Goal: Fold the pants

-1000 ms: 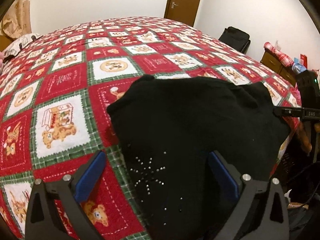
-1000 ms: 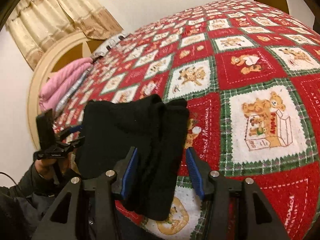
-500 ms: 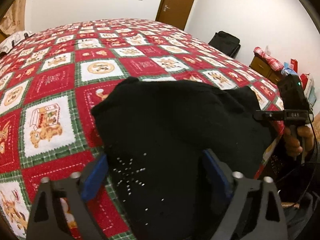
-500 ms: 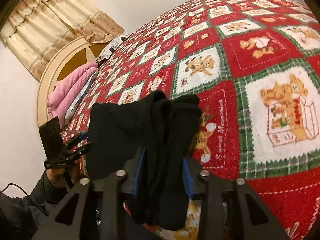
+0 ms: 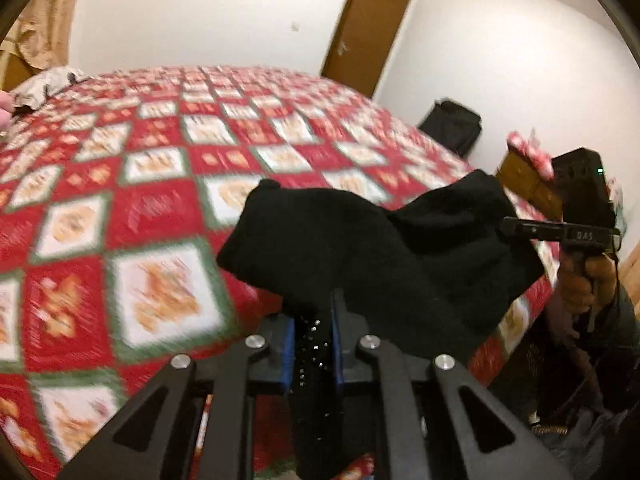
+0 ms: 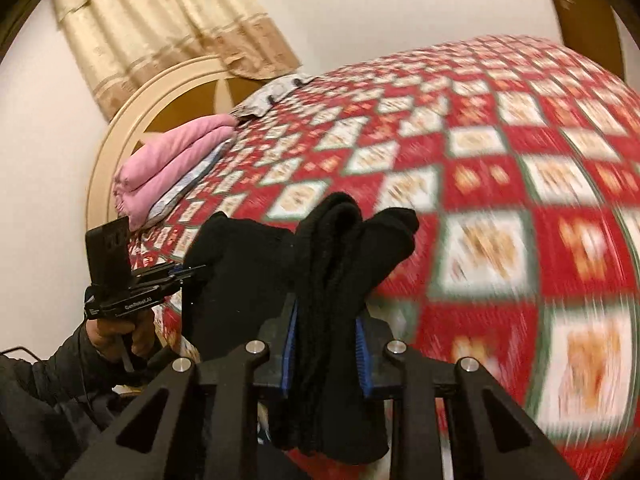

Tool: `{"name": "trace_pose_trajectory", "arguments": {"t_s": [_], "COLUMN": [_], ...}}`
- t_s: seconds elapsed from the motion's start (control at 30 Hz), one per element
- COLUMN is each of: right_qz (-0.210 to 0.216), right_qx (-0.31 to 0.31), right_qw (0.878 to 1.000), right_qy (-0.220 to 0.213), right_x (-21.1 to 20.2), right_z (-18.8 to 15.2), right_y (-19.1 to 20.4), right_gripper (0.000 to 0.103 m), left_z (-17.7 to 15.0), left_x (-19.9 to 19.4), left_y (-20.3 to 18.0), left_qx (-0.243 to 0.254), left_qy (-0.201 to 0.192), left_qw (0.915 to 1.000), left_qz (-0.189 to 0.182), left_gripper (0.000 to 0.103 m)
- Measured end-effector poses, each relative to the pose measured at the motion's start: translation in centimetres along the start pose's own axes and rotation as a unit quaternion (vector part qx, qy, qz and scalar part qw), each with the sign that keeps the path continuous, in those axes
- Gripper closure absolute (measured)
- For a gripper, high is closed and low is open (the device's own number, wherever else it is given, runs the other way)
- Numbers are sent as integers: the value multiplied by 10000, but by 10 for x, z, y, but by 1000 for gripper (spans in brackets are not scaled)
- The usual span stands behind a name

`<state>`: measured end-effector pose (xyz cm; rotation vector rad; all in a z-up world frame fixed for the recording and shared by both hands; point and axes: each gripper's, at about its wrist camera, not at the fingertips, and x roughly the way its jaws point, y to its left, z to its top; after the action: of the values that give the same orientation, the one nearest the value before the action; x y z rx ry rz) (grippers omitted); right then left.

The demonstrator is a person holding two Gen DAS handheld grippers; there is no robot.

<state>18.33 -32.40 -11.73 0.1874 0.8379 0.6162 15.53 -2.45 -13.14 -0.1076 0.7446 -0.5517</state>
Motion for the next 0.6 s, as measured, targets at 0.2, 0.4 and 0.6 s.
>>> {"name": "trace_pose_trajectory", "arguments": {"t_s": [0.2,0.4,0.6], "right_qz": [448,891,957], "right_qx": [-580,-934,-1081], "right_qw": [9970,9896,9846], "right_qy": [230,634,982], "right_x": [73,177,272], "right_z": [90,162,201], "right_y": [41,84,105], "right_gripper": [78,78,78], "left_z": [33,51,44], "left_x": [-42,-71,-51], "left_y": [59,146,209], "left_qx": [-283,-728,-1149], "left_qy": [-496,-691,-466], "left_qw": [9967,9854,9767], "left_qz": [573,1374,1754], "left_gripper": [88,88,88]}}
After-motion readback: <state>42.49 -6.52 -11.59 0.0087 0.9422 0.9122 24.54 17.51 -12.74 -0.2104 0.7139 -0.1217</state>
